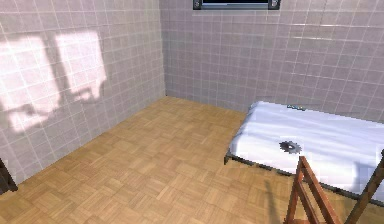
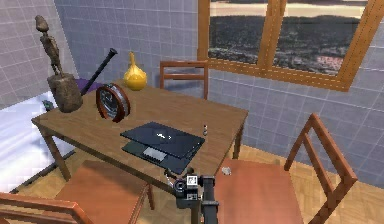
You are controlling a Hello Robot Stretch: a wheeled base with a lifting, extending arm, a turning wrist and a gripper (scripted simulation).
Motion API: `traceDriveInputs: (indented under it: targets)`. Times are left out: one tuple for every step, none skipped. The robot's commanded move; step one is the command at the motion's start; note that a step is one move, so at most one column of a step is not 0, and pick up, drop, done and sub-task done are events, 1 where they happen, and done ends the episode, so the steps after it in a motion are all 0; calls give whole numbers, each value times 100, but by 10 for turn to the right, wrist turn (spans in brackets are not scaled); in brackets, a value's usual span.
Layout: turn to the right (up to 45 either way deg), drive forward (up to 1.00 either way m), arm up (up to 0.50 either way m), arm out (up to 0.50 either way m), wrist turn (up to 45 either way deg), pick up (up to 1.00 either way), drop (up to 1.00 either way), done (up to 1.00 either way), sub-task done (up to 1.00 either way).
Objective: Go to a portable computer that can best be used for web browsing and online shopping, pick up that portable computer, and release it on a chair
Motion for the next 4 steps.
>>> traceDriveInputs:
  targets:
    - [0,0,0,0,0,100,0,0,0]
    - [0,0,10,0,0,0,0,0,0]
    - [0,0,26,0,0,0,0,0,0]
    - [0,0,0,0,-450,0,0,0,0]
